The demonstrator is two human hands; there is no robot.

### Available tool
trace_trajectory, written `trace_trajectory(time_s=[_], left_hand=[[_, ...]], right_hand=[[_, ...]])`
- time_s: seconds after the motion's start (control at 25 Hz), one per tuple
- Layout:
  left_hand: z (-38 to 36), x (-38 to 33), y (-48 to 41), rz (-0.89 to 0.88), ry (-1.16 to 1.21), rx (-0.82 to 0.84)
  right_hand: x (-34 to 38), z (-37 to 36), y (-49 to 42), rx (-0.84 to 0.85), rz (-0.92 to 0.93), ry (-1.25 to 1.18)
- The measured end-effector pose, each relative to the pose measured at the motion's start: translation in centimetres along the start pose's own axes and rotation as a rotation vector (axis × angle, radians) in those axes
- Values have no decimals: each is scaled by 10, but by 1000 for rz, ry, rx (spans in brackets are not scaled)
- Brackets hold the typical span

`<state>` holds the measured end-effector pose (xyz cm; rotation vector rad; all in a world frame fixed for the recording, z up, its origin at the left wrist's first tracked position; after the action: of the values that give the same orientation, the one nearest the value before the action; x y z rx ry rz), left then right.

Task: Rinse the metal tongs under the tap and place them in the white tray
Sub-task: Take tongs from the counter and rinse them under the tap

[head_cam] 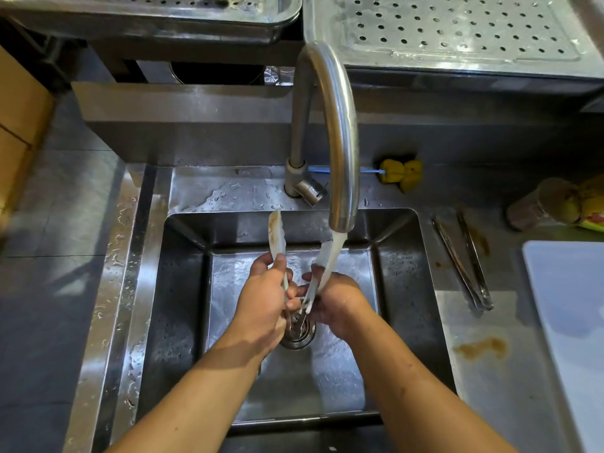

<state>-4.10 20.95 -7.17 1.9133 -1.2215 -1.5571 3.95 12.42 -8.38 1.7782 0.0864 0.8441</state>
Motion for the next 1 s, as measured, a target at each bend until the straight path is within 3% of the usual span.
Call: trace_trajectory(time_s=[0.16,0.32,0.48,0.56,0.72,0.84,1.0], left_hand=[[-2,1,-9,28,60,-40],[-4,10,-3,72,7,-52],[4,16,12,110,-56,-56],[13,18,19,116,-57,-56],[31,23,19,129,-20,-89],[47,31,11,183,-41,-162],[55,45,18,283,-286,-141]], right_hand=[[-6,-4,16,174,84,-41],[-6,23,0,-150,19,241],[-4,24,-7,-189,-80,350],[-5,16,-6,-170,-79,218],[-13,-4,-5,-70,-36,-286],[-21,-13,0,-21,-23,-365],[-6,-16,3,32,13,-461]])
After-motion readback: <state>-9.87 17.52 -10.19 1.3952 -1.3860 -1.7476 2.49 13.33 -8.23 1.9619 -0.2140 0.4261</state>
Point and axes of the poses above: each hand's wrist, its own y-axis away from the middle knuckle, its own z-axis out of the back of the hand, x = y × z, the point moved 6 cm from there along -y, towards the middle knuckle, and after that the axes turned 2 degrees about -x, right-handed, at the moved point
